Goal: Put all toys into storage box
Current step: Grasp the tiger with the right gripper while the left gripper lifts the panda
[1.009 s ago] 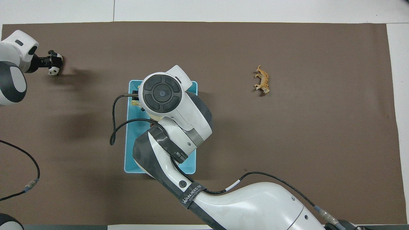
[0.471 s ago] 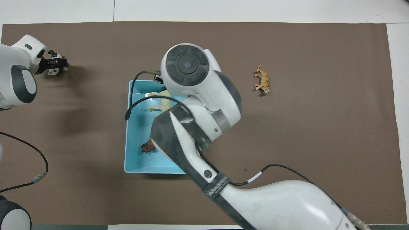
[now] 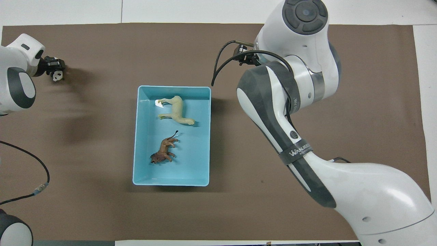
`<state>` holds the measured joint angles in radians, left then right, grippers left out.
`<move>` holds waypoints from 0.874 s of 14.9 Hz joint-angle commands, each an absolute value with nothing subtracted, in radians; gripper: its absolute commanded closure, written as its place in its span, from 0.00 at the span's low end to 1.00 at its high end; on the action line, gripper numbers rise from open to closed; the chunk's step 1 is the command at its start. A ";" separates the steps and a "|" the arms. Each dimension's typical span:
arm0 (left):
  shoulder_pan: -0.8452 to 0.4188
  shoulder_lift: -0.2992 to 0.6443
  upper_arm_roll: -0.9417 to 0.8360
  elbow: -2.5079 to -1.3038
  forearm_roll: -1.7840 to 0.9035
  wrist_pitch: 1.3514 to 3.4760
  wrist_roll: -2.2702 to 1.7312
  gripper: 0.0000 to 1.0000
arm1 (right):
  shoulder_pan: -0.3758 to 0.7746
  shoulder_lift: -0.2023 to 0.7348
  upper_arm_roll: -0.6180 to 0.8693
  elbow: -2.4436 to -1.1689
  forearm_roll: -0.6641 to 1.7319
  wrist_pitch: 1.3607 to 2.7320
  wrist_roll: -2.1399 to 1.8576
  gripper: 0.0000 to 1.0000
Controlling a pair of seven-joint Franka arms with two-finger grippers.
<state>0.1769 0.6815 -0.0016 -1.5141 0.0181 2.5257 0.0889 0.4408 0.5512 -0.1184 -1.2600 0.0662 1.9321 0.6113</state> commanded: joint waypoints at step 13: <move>0.045 0.461 -0.014 -1.390 -0.018 1.880 -0.229 1.00 | 0.339 0.512 -0.110 -1.709 0.032 2.405 0.426 0.00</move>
